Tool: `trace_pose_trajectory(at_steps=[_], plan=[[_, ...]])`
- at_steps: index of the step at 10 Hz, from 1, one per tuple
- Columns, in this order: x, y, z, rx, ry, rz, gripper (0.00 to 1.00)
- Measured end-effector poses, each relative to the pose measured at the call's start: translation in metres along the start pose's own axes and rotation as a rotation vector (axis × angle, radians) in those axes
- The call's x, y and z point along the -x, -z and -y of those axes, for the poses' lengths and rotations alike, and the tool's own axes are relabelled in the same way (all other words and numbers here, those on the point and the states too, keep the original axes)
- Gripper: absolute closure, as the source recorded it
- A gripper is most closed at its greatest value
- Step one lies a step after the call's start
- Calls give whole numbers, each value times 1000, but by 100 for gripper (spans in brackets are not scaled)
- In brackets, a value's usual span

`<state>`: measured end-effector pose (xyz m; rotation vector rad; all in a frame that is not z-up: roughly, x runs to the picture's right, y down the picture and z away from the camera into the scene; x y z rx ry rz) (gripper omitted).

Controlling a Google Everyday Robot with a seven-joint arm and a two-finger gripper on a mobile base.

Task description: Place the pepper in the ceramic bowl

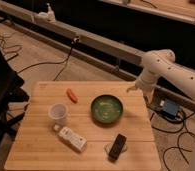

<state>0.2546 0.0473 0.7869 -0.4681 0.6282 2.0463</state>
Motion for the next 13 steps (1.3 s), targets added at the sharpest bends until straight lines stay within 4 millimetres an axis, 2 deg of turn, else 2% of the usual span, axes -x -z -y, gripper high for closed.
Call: trace_pose_trajectory(at_steps=[6,9,10,12,13], plan=[[0,0,0,0,1,0,24],[10,6,-3,17,6,-3,24],[21,13,-13,42,25,1,24],[27,22,-58,118,115,-4,24],[21,24,-93,165,193,-8,24]])
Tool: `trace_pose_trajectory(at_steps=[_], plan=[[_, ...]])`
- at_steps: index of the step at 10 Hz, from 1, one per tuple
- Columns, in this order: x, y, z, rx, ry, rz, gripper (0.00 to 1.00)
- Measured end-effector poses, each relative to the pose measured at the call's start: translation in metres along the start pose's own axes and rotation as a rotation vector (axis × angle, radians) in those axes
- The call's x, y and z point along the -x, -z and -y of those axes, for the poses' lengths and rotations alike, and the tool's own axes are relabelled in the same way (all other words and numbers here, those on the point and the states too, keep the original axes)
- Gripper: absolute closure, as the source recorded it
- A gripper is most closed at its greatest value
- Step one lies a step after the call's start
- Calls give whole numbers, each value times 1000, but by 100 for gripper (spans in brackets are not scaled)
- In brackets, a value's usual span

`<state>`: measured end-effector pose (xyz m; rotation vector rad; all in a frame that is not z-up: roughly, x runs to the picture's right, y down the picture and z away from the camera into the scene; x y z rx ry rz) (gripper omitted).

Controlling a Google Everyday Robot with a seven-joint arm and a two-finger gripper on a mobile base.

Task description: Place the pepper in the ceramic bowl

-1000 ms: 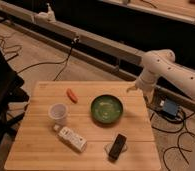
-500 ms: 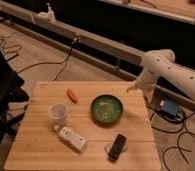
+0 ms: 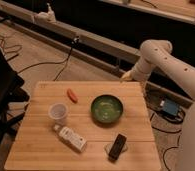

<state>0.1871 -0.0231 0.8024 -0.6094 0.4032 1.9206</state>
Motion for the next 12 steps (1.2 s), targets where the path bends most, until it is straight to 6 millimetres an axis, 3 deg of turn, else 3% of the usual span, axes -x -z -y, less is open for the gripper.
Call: trace_pose_trajectory(at_steps=[1,4,9,12], plan=[[-4,-5,-35,43,82,0,24],[-32,-19,-108,112,249,5,24],[-34,-20,-112,112,260,10,24],[-14,-20,-105,51,262,91,24]])
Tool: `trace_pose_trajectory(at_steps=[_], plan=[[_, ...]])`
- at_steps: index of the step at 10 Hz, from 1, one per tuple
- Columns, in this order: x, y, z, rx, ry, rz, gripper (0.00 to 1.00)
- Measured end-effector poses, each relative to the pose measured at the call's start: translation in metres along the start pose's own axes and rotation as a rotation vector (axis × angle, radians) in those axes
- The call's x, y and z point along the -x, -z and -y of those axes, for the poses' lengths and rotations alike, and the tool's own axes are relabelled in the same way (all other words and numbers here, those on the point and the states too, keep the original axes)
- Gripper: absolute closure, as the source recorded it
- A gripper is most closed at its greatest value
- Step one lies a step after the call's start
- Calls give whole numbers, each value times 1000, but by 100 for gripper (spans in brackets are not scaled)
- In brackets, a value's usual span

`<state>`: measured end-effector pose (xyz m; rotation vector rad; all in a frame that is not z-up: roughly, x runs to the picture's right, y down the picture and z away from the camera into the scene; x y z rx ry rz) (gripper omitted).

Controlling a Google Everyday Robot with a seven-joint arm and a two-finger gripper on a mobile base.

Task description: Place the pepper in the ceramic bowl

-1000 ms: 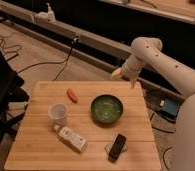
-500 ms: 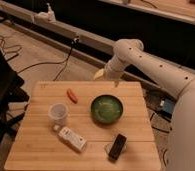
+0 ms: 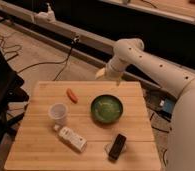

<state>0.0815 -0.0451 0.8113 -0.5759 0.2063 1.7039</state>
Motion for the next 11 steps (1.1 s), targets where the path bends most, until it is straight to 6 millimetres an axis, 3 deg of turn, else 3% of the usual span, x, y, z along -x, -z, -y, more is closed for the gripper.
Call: trace_pose_trajectory(at_steps=[2,4,7,11], plan=[[22,-20,-13,-108,90,99,24],[26,-43,-41,-149,159,133,24],[9,-90,-89,-135,209,107,24],[-5,-129,-143,-6,188,43,24]])
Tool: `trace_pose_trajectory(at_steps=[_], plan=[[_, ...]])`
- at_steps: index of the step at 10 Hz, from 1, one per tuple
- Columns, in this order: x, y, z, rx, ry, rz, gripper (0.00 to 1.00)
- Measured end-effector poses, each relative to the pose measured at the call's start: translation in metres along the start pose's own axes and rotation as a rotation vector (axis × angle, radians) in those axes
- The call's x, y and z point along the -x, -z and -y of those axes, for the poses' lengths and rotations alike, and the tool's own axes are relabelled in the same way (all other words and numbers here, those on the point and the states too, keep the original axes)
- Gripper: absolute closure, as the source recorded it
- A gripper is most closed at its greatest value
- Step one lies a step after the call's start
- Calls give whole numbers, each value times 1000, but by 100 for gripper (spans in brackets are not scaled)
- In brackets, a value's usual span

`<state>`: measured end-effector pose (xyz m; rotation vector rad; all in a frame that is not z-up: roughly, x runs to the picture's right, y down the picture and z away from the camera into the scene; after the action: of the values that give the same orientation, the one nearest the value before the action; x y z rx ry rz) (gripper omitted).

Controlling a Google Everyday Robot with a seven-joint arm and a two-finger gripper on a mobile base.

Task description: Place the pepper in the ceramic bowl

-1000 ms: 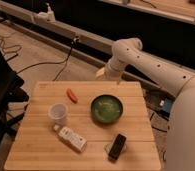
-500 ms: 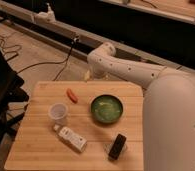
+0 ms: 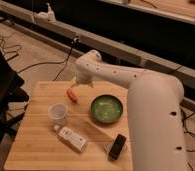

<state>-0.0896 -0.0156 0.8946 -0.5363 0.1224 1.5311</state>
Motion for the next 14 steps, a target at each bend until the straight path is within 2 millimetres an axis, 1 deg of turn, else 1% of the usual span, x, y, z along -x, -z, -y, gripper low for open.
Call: trace_pose_trajectory(at_steps=[2,3,7,8,9,10,12,14], plan=[[-4,-8,-27,83,-5,-32,24],[-6,-8,-36,109,-4,-44,24],[-6,-8,-33,101,-2,-45,24],[-4,-11,-24,61,-6,-40,24],[-4,-17,-18,27,3,-42,24],[-6,-29,-19,-6,26,-57,24],[-5,-48,-29,-25,47,-74,24],[4,-65,-35,-22,42,-71,24]])
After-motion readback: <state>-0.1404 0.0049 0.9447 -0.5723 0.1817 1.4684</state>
